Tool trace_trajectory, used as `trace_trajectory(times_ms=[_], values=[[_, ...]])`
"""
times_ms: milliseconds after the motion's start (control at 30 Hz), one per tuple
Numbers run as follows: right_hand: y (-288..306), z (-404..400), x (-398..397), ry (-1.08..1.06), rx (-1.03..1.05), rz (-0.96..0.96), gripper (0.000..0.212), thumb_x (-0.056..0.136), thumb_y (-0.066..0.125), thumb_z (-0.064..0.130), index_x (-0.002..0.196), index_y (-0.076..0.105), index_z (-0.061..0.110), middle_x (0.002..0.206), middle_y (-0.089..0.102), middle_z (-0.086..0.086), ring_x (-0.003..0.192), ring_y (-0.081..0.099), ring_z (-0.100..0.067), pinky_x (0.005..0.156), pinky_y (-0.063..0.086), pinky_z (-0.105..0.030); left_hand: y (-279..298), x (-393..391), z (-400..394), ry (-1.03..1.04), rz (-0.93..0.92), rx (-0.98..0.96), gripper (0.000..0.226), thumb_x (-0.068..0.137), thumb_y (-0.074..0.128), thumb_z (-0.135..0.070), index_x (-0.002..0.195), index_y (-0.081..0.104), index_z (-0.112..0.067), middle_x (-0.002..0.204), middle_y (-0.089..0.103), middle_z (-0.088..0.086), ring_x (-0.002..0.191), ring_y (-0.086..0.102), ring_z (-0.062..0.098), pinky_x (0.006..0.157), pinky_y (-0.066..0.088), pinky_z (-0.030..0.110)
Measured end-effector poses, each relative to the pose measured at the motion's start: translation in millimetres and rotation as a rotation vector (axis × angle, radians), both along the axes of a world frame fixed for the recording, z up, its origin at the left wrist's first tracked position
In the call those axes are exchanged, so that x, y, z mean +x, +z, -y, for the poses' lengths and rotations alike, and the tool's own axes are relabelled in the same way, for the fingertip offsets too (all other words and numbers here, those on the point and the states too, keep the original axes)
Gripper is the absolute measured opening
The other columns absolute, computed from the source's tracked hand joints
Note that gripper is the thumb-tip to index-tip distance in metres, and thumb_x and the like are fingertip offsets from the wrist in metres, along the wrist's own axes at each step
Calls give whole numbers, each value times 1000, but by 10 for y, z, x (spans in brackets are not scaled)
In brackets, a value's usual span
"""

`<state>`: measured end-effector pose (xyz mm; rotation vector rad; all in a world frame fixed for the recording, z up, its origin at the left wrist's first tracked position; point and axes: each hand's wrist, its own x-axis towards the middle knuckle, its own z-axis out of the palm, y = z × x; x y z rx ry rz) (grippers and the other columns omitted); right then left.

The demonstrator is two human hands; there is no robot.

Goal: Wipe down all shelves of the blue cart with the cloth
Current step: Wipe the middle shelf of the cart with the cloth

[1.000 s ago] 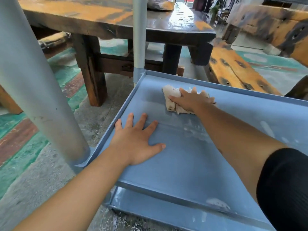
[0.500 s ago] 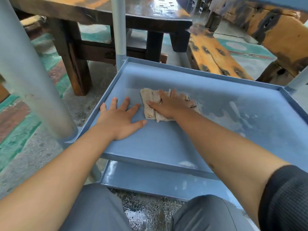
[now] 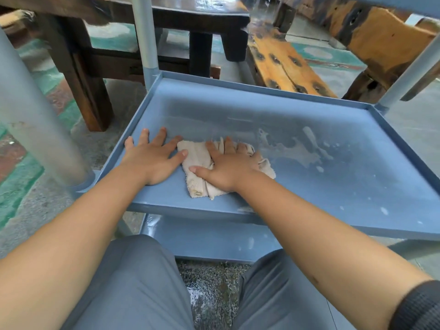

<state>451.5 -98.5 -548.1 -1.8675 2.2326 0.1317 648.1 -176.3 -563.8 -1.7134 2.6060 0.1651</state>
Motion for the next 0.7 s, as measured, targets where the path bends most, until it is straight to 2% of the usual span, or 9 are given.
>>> trace_trajectory(times_ms=[133,400,567,700], values=[[-4,-218,-37,74,-12,-14,100,61,14,97,149,1,53,166,-5,1,150,-1,-35,107,4,-72,8,13,-28,-7,29,-9,82,73,-12,-83,147,2,-52,163,0,-8,147,0,32,112,5,62],[75,-549,-257,232,6,6,88,65,13,91,146,-1,60,166,-5,5,151,-4,-27,113,0,-64,29,23,-26,-27,46,-22,91,65,-16,-88,146,4,-51,163,1,-7,147,1,33,110,8,63],[160,-795,-360,266,57,34,69,86,25,74,149,5,54,166,-4,6,151,-5,-22,115,-1,-61,28,40,-60,-29,64,-4,90,66,-10,-90,146,1,-51,163,-1,-7,147,1,33,110,9,62],[206,-1024,-483,292,83,64,71,85,24,67,152,9,48,165,-2,9,151,-1,-17,118,3,-54,42,50,-90,-25,83,16,93,64,-9,-93,146,-2,-51,163,-4,-8,147,0,33,111,9,62]])
